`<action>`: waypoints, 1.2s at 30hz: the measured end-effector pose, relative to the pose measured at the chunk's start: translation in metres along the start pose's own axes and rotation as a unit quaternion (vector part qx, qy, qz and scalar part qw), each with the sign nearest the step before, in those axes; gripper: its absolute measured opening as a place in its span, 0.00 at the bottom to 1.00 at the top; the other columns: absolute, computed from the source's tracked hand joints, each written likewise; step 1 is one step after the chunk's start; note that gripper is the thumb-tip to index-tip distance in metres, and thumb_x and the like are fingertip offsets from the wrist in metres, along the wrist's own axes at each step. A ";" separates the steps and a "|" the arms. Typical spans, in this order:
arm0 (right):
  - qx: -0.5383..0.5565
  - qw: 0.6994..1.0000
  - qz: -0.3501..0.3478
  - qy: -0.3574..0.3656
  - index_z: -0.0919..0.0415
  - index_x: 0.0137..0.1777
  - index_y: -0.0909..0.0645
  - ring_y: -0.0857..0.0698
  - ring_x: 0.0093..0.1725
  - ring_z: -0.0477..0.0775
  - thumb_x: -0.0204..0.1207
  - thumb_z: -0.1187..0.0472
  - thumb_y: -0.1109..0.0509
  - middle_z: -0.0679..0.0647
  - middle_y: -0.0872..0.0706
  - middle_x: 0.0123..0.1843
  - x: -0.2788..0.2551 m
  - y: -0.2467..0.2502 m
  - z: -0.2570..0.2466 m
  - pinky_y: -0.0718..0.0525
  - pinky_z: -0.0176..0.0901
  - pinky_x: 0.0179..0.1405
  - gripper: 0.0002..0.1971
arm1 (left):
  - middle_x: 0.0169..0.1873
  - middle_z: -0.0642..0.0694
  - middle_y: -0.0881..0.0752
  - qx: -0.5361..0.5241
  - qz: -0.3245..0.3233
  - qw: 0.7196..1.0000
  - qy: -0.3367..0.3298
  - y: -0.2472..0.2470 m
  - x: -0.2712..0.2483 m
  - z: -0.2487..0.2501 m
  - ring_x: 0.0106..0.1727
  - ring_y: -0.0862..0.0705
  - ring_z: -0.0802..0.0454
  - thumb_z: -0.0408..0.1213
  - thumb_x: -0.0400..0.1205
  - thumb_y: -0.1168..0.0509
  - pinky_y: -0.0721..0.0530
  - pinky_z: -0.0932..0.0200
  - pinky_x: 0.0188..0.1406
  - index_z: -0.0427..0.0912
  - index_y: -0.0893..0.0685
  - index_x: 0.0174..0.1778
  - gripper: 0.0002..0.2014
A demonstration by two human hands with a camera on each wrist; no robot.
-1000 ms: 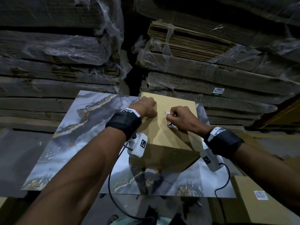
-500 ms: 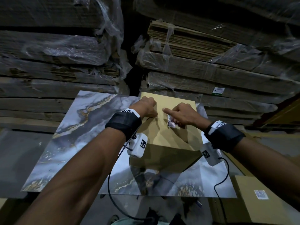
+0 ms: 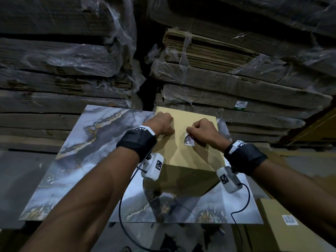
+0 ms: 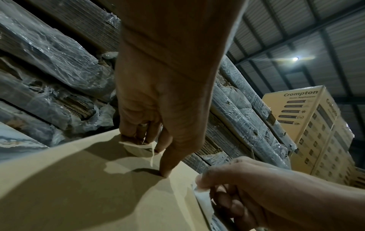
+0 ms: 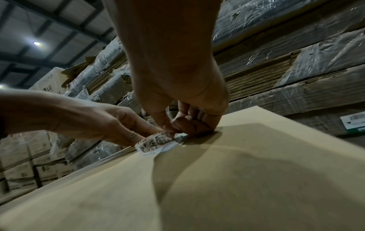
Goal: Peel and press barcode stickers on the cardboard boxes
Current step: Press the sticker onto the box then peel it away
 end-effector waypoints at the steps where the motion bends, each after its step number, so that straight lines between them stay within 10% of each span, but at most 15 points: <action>1: 0.004 1.000 0.011 -0.001 0.68 0.30 0.15 0.21 0.19 0.48 0.80 0.59 0.28 0.53 0.16 0.22 -0.002 -0.001 0.000 0.22 0.42 0.23 0.19 | 0.67 0.36 0.23 0.001 0.000 1.000 0.000 0.000 0.001 0.000 0.68 0.23 0.38 0.42 0.79 0.31 0.19 0.48 0.63 0.43 0.22 0.69 0.22; 9: -0.018 0.991 0.133 0.013 0.59 0.24 0.15 0.12 0.29 0.51 0.72 0.57 0.28 0.50 0.14 0.22 -0.023 -0.011 0.001 0.12 0.51 0.32 0.15 | 0.66 0.36 0.23 0.005 -0.008 1.000 -0.008 -0.001 0.002 -0.001 0.68 0.23 0.37 0.41 0.78 0.31 0.18 0.48 0.63 0.43 0.22 0.68 0.22; 14: -0.018 0.995 0.065 0.075 0.60 0.30 0.14 0.13 0.27 0.54 0.85 0.49 0.35 0.51 0.13 0.25 -0.033 -0.003 -0.003 0.11 0.57 0.32 0.24 | 0.66 0.35 0.24 0.019 -0.012 0.999 -0.034 -0.004 0.002 0.001 0.69 0.24 0.36 0.42 0.82 0.34 0.23 0.48 0.62 0.38 0.21 0.68 0.20; 19: -0.094 0.985 0.011 0.143 0.59 0.57 0.12 0.13 0.44 0.57 0.83 0.60 0.33 0.55 0.10 0.47 -0.007 0.031 -0.004 0.16 0.51 0.42 0.10 | 0.87 0.33 0.48 0.037 -0.030 0.997 -0.055 -0.020 -0.005 0.005 0.88 0.49 0.37 0.40 0.87 0.41 0.45 0.45 0.84 0.35 0.41 0.86 0.31; 22: -0.167 0.967 -0.092 0.167 0.55 0.72 0.16 0.17 0.57 0.55 0.81 0.62 0.29 0.57 0.17 0.62 0.011 0.024 0.006 0.20 0.45 0.52 0.19 | 0.89 0.38 0.62 0.042 -0.026 0.997 -0.063 -0.034 -0.014 0.005 0.89 0.63 0.40 0.43 0.91 0.52 0.61 0.42 0.86 0.42 0.56 0.90 0.32; 30: -0.170 0.944 -0.066 0.276 0.57 0.51 0.08 0.14 0.47 0.54 0.78 0.62 0.21 0.54 0.11 0.47 0.014 0.016 0.003 0.16 0.51 0.49 0.04 | 0.88 0.40 0.65 0.054 -0.032 0.995 -0.083 -0.035 -0.020 0.003 0.88 0.67 0.41 0.47 0.92 0.56 0.65 0.42 0.85 0.45 0.60 0.90 0.31; 36: -0.174 0.933 -0.081 0.306 0.59 0.52 0.07 0.13 0.48 0.50 0.80 0.63 0.22 0.52 0.09 0.51 0.017 0.022 0.007 0.27 0.19 0.43 0.04 | 0.88 0.40 0.65 0.058 -0.042 0.994 -0.077 -0.034 -0.020 0.003 0.88 0.67 0.41 0.47 0.92 0.56 0.66 0.42 0.85 0.45 0.60 0.90 0.31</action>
Point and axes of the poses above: each hand's wrist, its own x-axis towards the middle knuckle, its own y-axis out of the back of the hand, z = x × y, the point moved 3 cm from there along x, towards the middle knuckle
